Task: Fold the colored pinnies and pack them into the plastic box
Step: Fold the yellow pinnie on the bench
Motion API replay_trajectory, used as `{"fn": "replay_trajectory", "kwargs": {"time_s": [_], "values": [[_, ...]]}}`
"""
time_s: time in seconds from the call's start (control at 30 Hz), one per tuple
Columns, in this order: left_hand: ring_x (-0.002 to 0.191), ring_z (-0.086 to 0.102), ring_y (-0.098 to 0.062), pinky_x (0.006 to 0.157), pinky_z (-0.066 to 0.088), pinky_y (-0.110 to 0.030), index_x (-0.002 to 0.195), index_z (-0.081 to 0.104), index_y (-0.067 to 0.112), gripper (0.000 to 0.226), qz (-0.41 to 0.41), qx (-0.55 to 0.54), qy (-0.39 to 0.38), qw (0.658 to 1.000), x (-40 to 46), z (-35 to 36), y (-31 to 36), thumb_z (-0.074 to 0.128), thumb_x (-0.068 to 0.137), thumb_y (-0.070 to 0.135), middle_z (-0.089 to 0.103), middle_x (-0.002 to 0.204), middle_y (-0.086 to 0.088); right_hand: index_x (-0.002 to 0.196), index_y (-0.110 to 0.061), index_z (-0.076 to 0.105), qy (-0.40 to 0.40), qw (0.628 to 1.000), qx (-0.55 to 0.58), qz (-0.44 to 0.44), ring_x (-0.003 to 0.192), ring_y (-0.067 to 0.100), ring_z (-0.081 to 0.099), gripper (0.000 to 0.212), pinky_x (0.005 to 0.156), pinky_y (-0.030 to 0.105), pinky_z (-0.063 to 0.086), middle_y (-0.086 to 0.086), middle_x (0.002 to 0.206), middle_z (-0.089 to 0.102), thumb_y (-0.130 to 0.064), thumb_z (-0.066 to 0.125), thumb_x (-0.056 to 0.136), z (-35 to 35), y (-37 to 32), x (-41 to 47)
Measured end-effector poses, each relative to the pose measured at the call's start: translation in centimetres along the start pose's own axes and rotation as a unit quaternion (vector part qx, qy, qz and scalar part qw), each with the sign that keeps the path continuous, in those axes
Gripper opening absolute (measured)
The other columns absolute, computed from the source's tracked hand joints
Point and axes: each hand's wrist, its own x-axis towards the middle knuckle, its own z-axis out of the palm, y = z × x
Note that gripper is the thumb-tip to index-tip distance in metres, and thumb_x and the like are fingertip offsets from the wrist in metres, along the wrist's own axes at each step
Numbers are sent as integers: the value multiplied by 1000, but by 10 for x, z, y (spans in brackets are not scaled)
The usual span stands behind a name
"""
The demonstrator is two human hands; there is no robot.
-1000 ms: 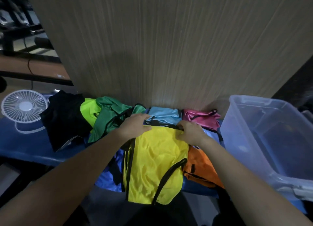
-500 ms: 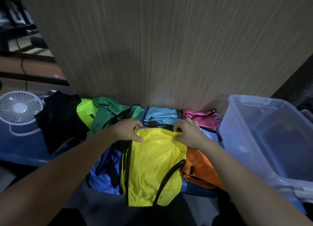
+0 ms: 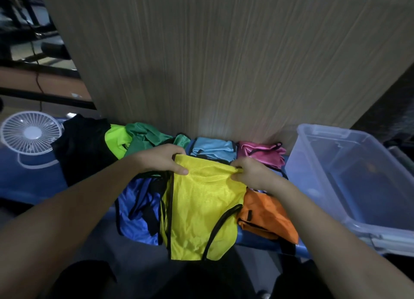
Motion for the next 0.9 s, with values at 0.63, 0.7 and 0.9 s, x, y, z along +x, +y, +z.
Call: {"fn": "replay_trajectory", "kwargs": {"time_s": [0.63, 0.7, 0.9], "values": [[90, 63, -8, 71, 46, -28, 91, 65, 34, 21, 18, 56, 216, 975, 35, -51, 6, 81, 81, 24, 67, 92, 11, 81, -18, 67, 118, 984, 121, 49, 56, 28, 71, 21, 59, 44, 61, 6, 74, 65, 1, 67, 88, -54, -17, 47], [90, 63, -10, 76, 50, -32, 93, 67, 32, 20, 20, 53, 230, 972, 41, -52, 2, 80, 81, 24, 68, 93, 10, 84, -16, 69, 133, 981, 130, 48, 64, 26, 72, 18, 64, 40, 62, 6, 77, 67, 1, 66, 87, -51, -13, 53], [100, 58, -15, 90, 45, -39, 99, 63, 38, 20, 65, 108, 240, 962, 26, -28, -21, 76, 85, 31, 65, 98, 15, 86, -19, 72, 141, 986, 85, 3, 72, 6, 64, 17, 75, 28, 52, -12, 75, 68, -3, 73, 80, -35, -1, 38]]}}
